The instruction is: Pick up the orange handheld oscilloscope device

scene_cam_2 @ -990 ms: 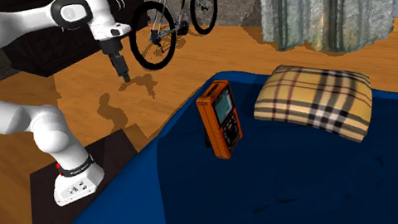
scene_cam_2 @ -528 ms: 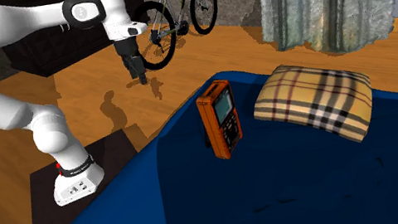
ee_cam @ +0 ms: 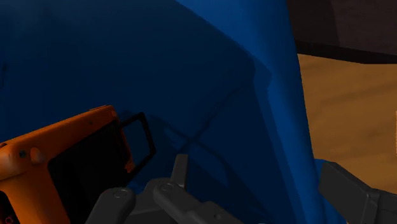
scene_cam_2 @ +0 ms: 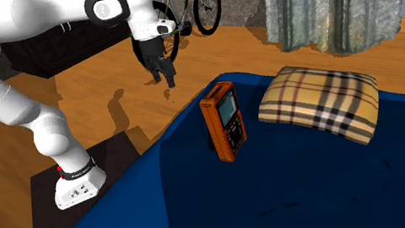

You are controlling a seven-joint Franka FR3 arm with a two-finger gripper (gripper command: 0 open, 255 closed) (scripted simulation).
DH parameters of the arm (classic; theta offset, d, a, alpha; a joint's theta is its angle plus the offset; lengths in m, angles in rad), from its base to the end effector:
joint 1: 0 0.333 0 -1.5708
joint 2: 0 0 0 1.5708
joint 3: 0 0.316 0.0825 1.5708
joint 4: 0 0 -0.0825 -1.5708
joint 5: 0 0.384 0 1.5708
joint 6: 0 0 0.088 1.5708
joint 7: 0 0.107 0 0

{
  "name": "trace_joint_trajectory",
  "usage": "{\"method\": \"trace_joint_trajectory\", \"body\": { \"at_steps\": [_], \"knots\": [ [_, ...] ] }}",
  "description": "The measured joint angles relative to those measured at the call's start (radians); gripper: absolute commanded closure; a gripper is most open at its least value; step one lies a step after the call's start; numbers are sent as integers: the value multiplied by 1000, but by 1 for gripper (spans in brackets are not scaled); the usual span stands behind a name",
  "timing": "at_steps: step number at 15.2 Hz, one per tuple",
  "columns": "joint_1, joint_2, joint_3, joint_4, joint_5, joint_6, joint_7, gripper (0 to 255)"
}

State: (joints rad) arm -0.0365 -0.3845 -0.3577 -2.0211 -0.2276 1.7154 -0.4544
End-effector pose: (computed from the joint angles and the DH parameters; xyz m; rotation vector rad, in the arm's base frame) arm 0.3981 -0.2153 0.6016 3.0275 0.1621 0.0231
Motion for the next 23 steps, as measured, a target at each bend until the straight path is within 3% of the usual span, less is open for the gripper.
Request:
{"method": "trace_joint_trajectory", "body": {
  "at_steps": [5, 9, 15, 23],
  "knots": [
    [-3, 152, -91, 149, 44, 22, -153, 0],
    [-19, 315, -161, 321, 123, 15, -293, 0],
    [-117, 603, -226, 659, 300, -62, -500, 0],
    [-115, 606, -223, 569, 304, 32, -511, 0]
  ]
}}
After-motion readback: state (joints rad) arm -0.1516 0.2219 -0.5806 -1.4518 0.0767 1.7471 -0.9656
